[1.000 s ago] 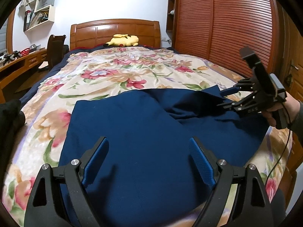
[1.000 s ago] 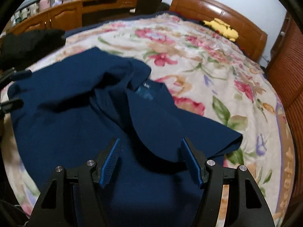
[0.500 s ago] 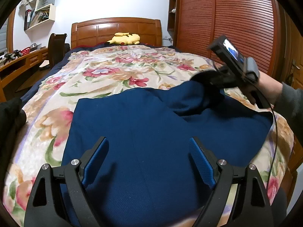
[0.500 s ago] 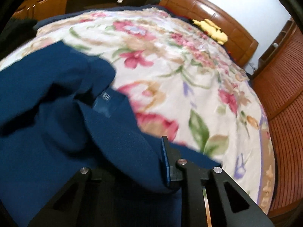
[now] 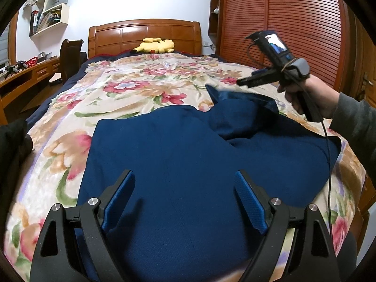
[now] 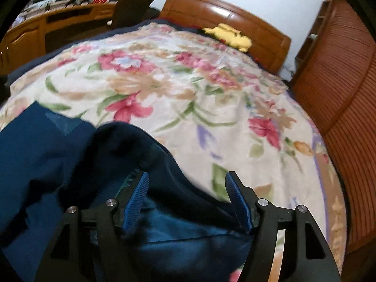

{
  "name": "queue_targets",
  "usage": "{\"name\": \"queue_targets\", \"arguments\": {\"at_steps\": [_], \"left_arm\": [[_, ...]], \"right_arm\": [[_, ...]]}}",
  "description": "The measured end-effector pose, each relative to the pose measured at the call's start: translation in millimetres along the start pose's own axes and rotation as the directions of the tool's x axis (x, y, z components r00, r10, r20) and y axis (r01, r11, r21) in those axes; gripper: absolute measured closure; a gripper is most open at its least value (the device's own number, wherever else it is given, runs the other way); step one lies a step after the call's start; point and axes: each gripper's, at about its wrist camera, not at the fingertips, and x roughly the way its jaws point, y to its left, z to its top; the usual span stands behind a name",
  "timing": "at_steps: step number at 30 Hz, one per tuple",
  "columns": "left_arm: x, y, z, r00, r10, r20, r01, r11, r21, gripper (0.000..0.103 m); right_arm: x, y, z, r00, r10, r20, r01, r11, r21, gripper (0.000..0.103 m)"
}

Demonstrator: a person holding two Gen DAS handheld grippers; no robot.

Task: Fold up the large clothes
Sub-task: 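Press the folded jacket flat with the right gripper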

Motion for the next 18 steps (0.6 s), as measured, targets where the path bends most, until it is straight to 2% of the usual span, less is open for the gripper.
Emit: {"name": "queue_targets", "arguments": {"at_steps": [6, 11, 18], "left_arm": [[-3, 0, 0, 1.0, 0.002, 0.004, -0.002, 1.0, 0.005, 0.016], [-3, 3, 0, 1.0, 0.005, 0.002, -0.005, 1.0, -0.005, 0.016], [0, 2, 0, 1.0, 0.007, -0.003, -0.007, 1.0, -0.001, 0.016]], "right_arm": [[-16, -34, -23, 1.0, 0.014, 0.008, -0.014, 0.996, 0.083, 0.033], [-3, -70, -58, 0.997, 0.026, -0.069, -0.015, 0.987, 0.163, 0.033], [8, -101, -92, 0.994, 0.042, -0.096, -0.017, 0.967, 0.253, 0.033]]}}
